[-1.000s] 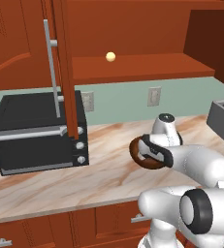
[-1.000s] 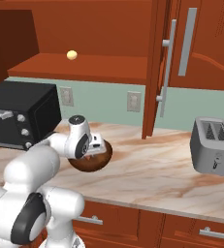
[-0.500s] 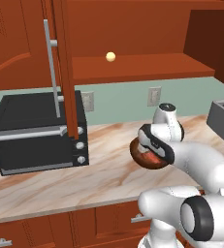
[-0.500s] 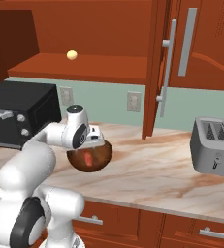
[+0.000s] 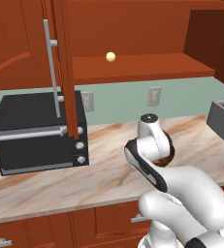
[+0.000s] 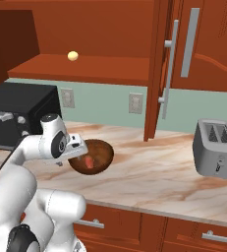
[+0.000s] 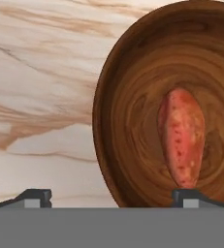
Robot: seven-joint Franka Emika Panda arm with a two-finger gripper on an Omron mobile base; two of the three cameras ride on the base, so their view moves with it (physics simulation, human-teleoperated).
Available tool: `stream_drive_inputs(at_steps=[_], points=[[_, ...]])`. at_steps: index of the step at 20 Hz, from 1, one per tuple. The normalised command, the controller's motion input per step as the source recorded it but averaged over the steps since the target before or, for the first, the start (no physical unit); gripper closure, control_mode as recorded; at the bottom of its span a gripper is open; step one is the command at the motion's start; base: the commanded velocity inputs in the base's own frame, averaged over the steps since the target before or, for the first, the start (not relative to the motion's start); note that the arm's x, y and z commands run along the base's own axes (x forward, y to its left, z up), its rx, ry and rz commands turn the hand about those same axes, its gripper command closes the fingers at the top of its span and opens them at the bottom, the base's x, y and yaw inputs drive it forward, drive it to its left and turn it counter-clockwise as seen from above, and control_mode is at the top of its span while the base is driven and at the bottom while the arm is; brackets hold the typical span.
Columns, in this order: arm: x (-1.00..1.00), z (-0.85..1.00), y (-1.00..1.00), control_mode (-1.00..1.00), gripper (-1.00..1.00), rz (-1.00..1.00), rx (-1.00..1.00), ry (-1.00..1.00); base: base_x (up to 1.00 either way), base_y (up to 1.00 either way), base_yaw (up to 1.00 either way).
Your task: Pick the sweet potato from the cabinet and place it in the bowl. Then pick the bowl and place it in the sink. Then turn on the sink facuet.
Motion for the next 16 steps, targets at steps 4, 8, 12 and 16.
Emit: stream_drive_inputs(at_steps=[4,8,12,16], points=[[0.0,-0.34,-0.01,-1.0,-1.0,0.05,-0.13,0.0,0.0,0.0,0.0],[0.03,-0.08,-0.07,-1.0,-1.0,0.01,-0.13,0.0,0.0,0.0,0.0],[0.15,-0.11,-0.08,-1.0,-1.0,0.01,-0.11,0.0,0.0,0.0,0.0],[0.2,-0.22,-0.09,-1.0,-1.0,0.01,-0.1,0.0,0.0,0.0,0.0]])
